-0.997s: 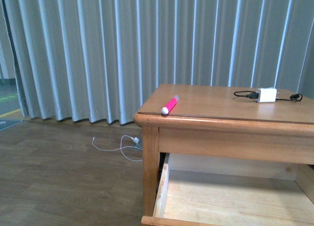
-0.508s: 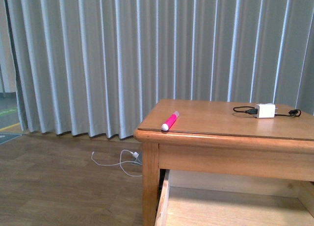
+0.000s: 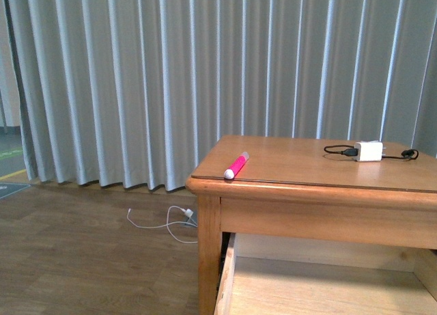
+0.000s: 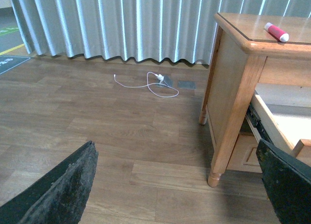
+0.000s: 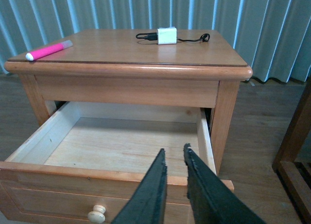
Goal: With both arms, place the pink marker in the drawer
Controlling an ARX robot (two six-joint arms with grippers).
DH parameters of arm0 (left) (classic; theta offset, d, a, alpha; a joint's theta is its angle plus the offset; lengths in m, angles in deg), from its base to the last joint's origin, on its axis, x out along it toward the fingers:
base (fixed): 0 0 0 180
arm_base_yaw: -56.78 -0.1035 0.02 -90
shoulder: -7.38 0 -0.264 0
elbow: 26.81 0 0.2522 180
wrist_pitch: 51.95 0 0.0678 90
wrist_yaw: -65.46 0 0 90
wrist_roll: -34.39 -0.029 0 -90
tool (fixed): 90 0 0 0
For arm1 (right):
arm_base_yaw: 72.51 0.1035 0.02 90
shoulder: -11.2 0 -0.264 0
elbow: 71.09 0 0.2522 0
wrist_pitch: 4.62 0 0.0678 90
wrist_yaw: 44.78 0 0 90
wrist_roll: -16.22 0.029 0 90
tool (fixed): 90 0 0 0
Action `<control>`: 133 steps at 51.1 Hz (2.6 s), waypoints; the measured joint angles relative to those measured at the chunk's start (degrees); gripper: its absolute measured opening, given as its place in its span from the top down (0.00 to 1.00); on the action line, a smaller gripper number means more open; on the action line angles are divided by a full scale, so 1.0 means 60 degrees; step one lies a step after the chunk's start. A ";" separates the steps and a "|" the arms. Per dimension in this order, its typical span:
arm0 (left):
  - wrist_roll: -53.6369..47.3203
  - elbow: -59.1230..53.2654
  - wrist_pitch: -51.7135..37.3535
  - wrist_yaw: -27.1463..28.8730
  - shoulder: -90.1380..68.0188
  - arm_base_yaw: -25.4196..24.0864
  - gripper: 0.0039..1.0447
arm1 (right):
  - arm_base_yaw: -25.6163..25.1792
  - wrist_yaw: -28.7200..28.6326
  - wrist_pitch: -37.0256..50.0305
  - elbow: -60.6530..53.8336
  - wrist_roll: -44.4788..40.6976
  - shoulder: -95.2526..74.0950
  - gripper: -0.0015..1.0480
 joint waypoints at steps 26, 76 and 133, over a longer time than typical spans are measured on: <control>0.0000 0.0000 0.0000 0.0000 0.0000 0.0000 0.06 | -0.0007 -0.0004 0.0004 -0.0004 0.0004 0.0004 0.08; 0.1461 0.3537 -0.3151 0.2925 -0.7278 0.2787 0.06 | -0.0011 0.0000 0.0004 -0.0004 0.0004 0.0004 0.08; 0.0922 1.7322 0.0554 0.1242 -2.0731 0.4411 0.06 | -0.0015 -0.0004 0.0004 -0.0004 0.0004 0.0007 0.08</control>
